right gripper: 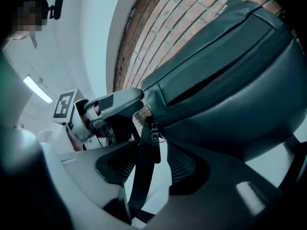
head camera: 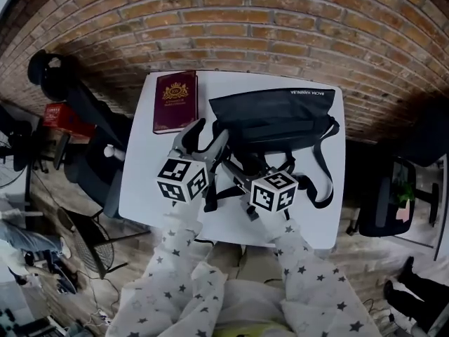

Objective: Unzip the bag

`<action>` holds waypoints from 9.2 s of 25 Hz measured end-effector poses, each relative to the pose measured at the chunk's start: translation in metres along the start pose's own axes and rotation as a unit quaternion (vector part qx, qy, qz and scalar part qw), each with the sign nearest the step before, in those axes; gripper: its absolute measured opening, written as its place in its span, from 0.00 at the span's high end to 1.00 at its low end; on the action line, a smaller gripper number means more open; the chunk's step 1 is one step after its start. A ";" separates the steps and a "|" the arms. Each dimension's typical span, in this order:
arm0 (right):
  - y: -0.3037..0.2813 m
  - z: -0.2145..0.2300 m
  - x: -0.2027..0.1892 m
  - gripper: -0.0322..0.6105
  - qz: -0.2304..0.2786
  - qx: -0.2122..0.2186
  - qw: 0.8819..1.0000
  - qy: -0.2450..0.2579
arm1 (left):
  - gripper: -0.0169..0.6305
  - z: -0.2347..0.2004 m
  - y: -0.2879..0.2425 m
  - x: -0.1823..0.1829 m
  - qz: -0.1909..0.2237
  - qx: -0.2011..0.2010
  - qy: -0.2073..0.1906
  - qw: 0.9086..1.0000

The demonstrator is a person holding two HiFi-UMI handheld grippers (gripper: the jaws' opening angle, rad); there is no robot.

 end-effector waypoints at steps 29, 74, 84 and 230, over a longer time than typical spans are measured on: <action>0.000 0.003 -0.003 0.88 0.005 0.006 1.000 -0.004 | 0.72 0.015 -0.031 0.000 -0.013 -0.098 -0.064 0.993; 0.048 0.048 0.024 0.88 -0.010 -0.027 0.999 0.041 | 0.77 0.013 -0.031 -0.004 -0.018 -0.069 -0.092 0.993; 0.063 0.063 0.033 0.88 -0.007 -0.049 0.997 0.052 | 0.77 0.010 -0.031 -0.004 -0.012 -0.060 -0.085 0.994; 0.302 -0.014 0.159 0.95 0.244 -0.242 0.912 0.226 | 0.98 0.069 0.112 0.073 0.113 0.078 -0.090 0.986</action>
Point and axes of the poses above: the fingertips, and each gripper's own axes: y backward along the fingers, z to its right, x out of its top, the point moved 1 cm from there along y, backward along the fingers, and after that the axes turned 9 degrees about -z, right-handed, at the moved point
